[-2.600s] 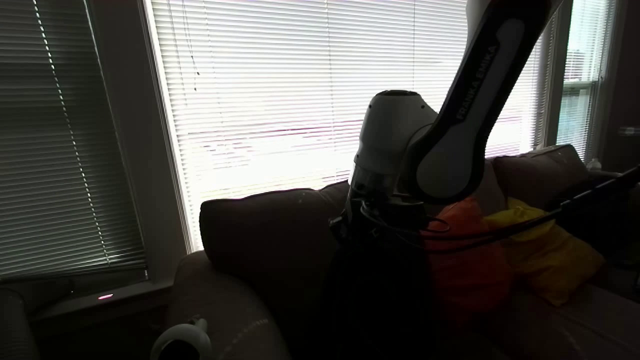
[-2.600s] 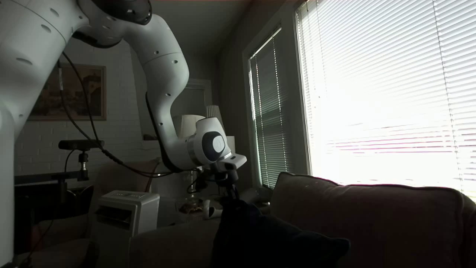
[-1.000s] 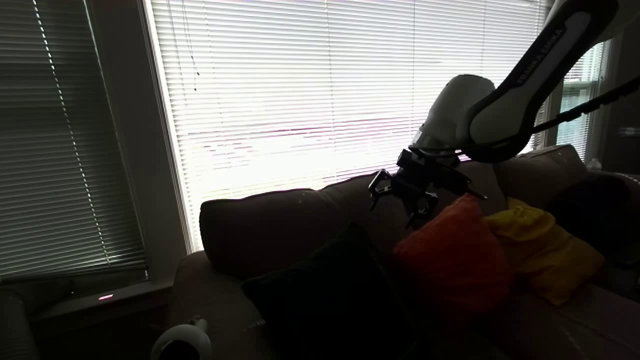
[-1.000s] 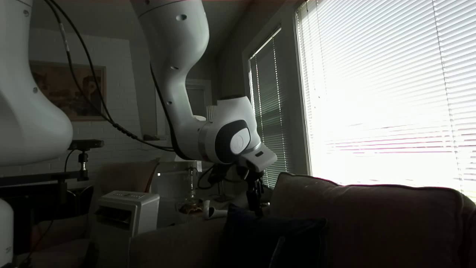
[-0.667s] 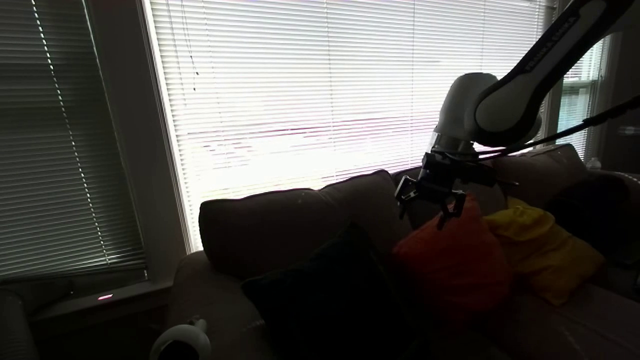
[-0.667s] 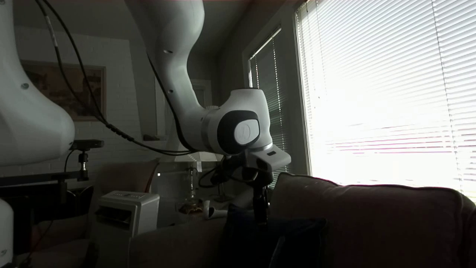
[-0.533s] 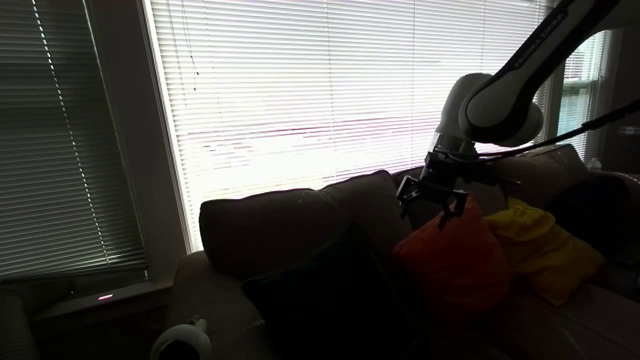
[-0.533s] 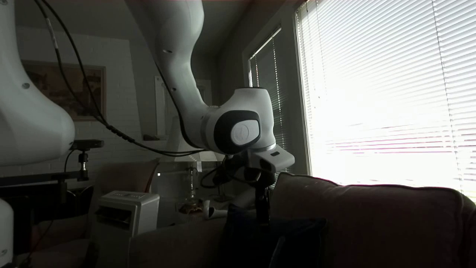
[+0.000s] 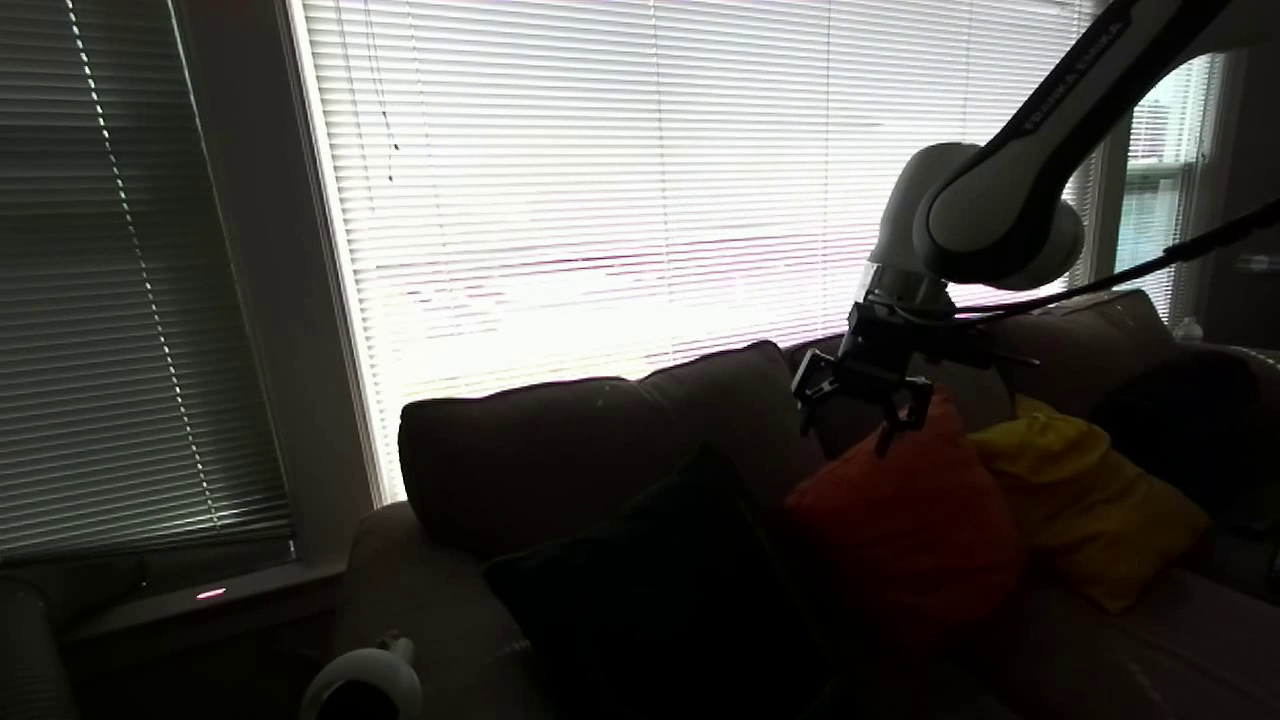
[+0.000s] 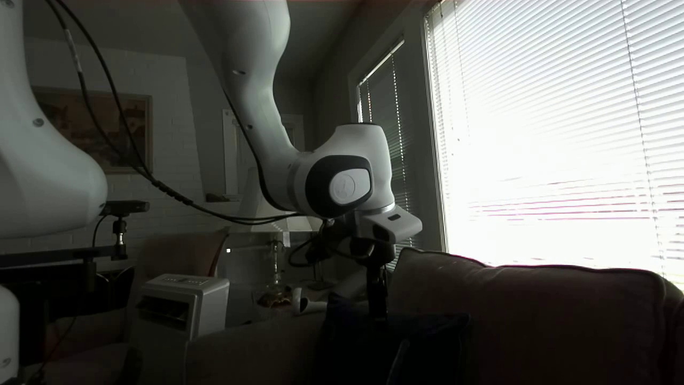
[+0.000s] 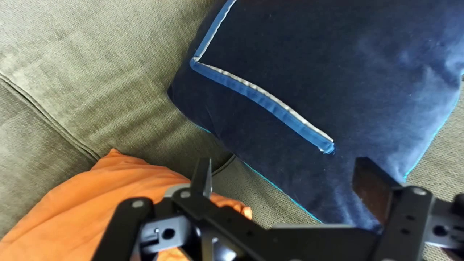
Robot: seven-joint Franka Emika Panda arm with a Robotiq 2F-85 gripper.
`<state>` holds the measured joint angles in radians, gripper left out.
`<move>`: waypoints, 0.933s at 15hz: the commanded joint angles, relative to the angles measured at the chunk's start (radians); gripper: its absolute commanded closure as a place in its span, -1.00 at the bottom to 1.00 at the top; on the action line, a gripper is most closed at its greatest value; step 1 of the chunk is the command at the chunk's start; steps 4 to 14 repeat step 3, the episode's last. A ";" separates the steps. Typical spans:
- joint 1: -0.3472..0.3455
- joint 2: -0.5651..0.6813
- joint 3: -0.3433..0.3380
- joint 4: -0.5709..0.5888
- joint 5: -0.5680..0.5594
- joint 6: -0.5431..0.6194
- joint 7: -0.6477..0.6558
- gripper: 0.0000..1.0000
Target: Move the black pillow to the left
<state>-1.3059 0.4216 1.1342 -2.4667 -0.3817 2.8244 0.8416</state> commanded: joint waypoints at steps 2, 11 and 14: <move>0.085 -0.075 -0.061 -0.012 0.200 0.032 -0.144 -1.00; 0.085 -0.075 -0.061 -0.012 0.200 0.032 -0.144 -1.00; 0.085 -0.075 -0.061 -0.012 0.200 0.032 -0.144 -1.00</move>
